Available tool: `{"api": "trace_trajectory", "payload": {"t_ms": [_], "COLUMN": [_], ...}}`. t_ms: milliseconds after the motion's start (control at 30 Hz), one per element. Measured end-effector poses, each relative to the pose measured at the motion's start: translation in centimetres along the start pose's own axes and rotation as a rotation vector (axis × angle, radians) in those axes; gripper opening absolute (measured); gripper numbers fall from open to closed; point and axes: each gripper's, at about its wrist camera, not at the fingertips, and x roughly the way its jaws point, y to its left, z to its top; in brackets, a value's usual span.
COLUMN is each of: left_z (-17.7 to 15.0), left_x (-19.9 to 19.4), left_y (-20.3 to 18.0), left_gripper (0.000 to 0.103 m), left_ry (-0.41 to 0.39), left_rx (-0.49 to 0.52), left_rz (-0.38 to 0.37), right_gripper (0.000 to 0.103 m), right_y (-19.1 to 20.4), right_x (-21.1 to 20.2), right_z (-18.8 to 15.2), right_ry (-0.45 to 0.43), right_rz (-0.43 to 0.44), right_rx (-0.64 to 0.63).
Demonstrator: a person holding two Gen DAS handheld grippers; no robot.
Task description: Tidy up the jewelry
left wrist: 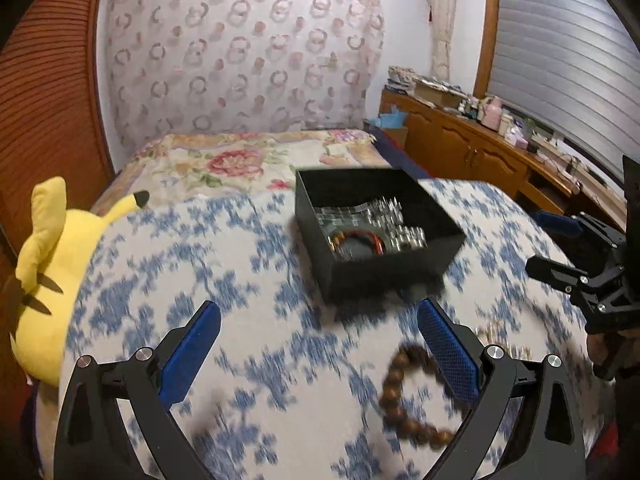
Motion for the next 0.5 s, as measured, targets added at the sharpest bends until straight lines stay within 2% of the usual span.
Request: {"api": "trace_trajectory", "payload": {"t_ms": [67, 167, 233, 400, 433, 500], "left_z": [-1.0, -2.0, -2.5, -3.4, -3.5, -3.8], "left_x": [0.0, 0.0, 0.1, 0.8, 1.0, 1.7], "left_y": [-0.4, -0.7, -0.8, -1.4, -1.5, -1.7], "left_gripper": [0.095, 0.095, 0.095, 0.095, 0.095, 0.095], "left_ry": [0.019, 0.041, 0.052, 0.095, 0.106, 0.14], "left_rx": [0.007, 0.017, 0.021, 0.05, 0.056, 0.072], "left_rz": [-0.009, -0.024, -0.02, 0.001, 0.004, 0.01], "right_gripper": [0.096, 0.096, 0.096, 0.095, 0.093, 0.083], "right_y": [0.1, -0.1, -0.5, 0.0, 0.1, 0.6], "right_x": [-0.3, -1.0, -1.3, -2.4, -2.7, -3.2], "right_z": [-1.0, -2.7, -3.5, -5.6, -6.1, -6.9], "right_ry": [0.017, 0.049, 0.083, 0.118, 0.124, 0.134], "right_rz": [-0.012, 0.016, 0.06, 0.076, 0.084, 0.105], "right_rx": [0.007, 0.06, 0.106, 0.125, 0.131, 0.134]}}
